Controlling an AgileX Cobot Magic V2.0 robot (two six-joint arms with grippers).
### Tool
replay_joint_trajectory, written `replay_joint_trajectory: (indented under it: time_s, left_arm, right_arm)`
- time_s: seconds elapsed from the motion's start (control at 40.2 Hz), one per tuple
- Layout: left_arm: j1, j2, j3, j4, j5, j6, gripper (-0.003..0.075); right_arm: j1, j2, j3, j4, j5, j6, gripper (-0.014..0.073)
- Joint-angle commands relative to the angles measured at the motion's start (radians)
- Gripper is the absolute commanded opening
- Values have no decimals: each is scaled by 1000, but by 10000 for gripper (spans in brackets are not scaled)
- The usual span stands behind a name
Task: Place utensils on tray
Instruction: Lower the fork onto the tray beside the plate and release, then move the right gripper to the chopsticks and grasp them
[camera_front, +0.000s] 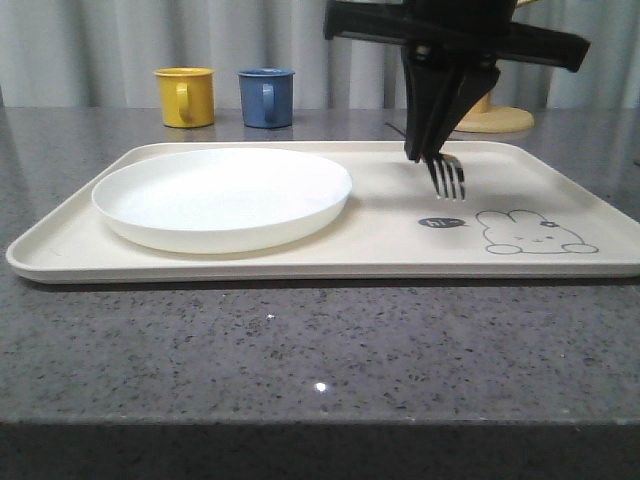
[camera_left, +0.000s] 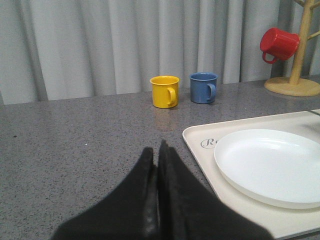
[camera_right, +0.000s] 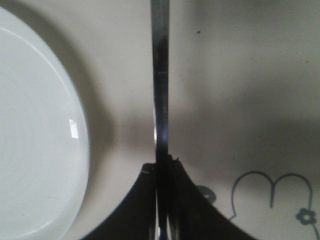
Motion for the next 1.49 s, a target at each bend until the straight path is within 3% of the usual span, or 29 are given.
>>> replay_joint_trajectory:
  time_s: [0.0, 0.299, 0.473, 0.747, 0.921, 0.996, 1.12, 1.294, 1.468]
  left_arm:
    - [-1, 14, -27, -1, -79, -10, -18]
    - [-1, 14, -27, -1, -79, -10, -18]
    - [-1, 14, -27, -1, -79, -10, -18]
    - [-1, 14, -27, -1, -79, -10, -18]
    - [-1, 14, -27, -1, -79, -10, -18]
    - [-1, 14, -27, -1, -79, -10, -18]
    - [-1, 14, -27, -1, -79, -10, -18]
    - [-1, 14, -27, -1, -79, -10, -18]
    - [-1, 14, -27, -1, -79, -10, -18]
  right_arm:
    - [-1, -24, -33, 32, -49, 3, -57]
    - [-1, 18, -33, 54, -65, 4, -42]
    - [-1, 27, -33, 55, -64, 9, 63]
    - [-2, 13, -33, 55, -46, 15, 315]
    - [-7, -37, -77, -16, -7, 14, 329]
    - [-20, -56, -126, -86, 74, -8, 329]
    - [-82, -78, -192, -181, 243, -89, 329]
    - [-226, -141, -172, -162, 241, -210, 329]
    - [-403, -220, -52, -163, 240, -302, 329]
